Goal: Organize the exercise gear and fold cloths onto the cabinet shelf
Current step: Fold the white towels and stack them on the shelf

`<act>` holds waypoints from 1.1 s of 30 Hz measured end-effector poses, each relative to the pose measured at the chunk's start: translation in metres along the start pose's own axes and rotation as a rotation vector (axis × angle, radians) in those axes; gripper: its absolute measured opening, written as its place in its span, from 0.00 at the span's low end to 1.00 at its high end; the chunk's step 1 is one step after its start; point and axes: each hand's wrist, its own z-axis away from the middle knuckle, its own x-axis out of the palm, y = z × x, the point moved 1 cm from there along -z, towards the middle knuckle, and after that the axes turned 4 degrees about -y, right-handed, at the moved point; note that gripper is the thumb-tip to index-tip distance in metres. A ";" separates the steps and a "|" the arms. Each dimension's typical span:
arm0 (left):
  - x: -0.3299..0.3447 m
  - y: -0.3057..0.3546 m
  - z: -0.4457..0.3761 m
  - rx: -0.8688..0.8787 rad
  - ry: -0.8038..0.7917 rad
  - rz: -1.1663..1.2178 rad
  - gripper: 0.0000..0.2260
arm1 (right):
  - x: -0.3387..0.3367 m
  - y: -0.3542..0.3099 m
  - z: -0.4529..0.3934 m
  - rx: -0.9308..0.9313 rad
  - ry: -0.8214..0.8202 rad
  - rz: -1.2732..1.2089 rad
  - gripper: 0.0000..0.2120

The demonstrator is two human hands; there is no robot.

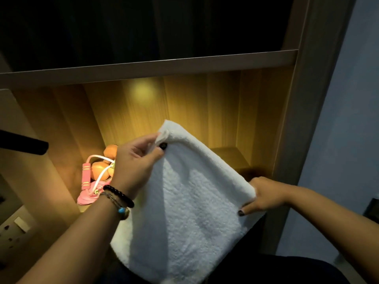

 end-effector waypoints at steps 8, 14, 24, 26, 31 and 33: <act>-0.032 -0.002 -0.025 -0.088 0.091 -0.086 0.15 | -0.060 -0.009 0.012 0.061 0.205 0.456 0.20; -0.045 -0.034 -0.030 -0.311 0.139 -0.109 0.28 | -0.108 -0.038 0.028 -0.047 0.550 0.533 0.19; -0.038 -0.041 -0.073 -0.472 0.088 -0.087 0.15 | -0.132 -0.023 -0.002 -0.091 0.692 0.264 0.21; -0.033 -0.046 -0.078 -0.473 0.115 0.027 0.09 | -0.134 -0.015 -0.013 -0.062 0.663 0.151 0.20; -0.019 -0.057 -0.111 -0.501 0.128 0.096 0.15 | -0.141 0.001 -0.043 0.064 0.612 0.056 0.16; -0.015 -0.053 -0.129 -0.449 0.155 0.026 0.12 | -0.149 0.000 -0.050 0.077 0.721 0.051 0.16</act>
